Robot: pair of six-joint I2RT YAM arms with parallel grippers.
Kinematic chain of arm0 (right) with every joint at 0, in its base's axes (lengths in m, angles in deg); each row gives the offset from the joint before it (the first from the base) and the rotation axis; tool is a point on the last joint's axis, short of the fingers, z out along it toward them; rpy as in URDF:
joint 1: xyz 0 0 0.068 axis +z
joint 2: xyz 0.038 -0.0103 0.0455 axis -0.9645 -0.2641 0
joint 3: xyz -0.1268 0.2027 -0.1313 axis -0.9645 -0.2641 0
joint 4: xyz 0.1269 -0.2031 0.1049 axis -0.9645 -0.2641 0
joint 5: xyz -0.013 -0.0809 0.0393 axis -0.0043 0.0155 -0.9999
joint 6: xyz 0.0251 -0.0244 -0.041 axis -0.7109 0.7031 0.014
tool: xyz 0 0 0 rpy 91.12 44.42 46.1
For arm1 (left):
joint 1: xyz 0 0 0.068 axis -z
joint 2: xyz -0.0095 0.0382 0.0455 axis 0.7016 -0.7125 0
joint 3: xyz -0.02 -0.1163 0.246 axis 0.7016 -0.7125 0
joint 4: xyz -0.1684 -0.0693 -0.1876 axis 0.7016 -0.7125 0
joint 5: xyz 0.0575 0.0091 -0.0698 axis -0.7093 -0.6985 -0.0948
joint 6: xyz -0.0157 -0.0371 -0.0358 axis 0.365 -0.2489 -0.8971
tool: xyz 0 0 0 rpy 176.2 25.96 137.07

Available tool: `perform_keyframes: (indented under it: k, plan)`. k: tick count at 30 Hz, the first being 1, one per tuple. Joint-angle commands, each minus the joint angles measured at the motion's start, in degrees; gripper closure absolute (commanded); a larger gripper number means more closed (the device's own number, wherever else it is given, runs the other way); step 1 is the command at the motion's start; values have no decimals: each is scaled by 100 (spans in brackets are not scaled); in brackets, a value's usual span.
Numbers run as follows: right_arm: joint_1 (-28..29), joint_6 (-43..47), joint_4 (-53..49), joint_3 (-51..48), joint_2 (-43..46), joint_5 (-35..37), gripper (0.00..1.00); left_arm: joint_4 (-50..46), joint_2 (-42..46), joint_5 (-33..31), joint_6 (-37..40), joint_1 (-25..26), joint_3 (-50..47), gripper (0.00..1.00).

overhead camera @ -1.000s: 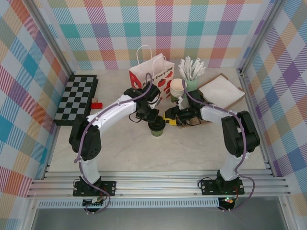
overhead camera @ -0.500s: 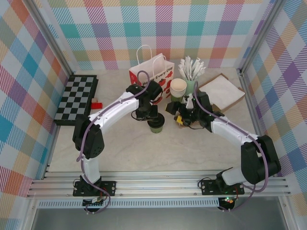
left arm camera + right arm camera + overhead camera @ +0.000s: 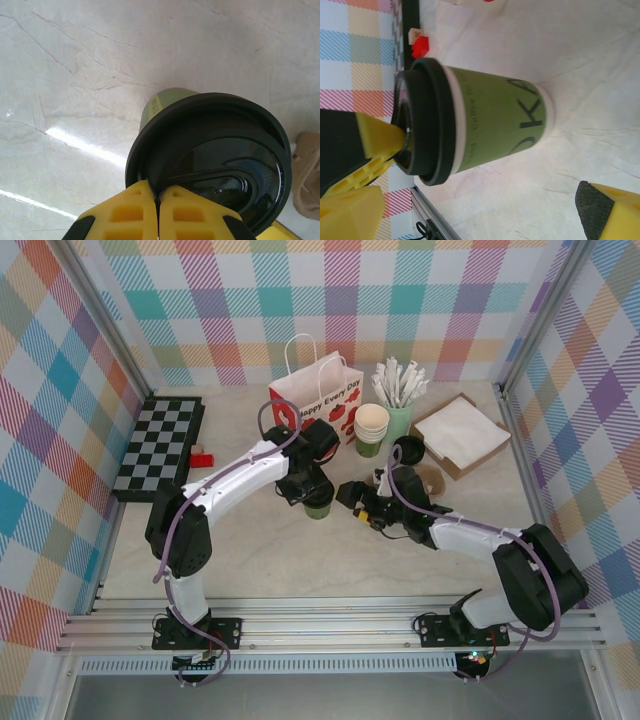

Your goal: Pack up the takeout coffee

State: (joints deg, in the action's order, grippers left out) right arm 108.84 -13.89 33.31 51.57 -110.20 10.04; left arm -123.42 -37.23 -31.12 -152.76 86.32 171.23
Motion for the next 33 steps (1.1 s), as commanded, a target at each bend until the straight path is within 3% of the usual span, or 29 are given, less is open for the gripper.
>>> perform_keyframes:
  k: [1,9,22,26,28,33]
  plan:
    - [298,-229,973,-179,-267,470,1,-61,29,-93,-563,74,-109,100]
    - [535,-578,1778,-214,-869,768,4,-55,-85,79,-772,87,-257,100]
    - [641,-1011,1578,-505,-1069,1503,5,108,-129,188,-780,87,-492,100]
    - [629,-1747,998,-786,-1192,1797,4,262,-224,340,-851,85,-997,100]
    - [619,-2023,1207,-987,-1279,1847,3,392,-269,491,-936,87,-1350,100]
    - [619,-1952,850,-811,-1222,1751,3,455,-353,494,-881,86,-1598,100]
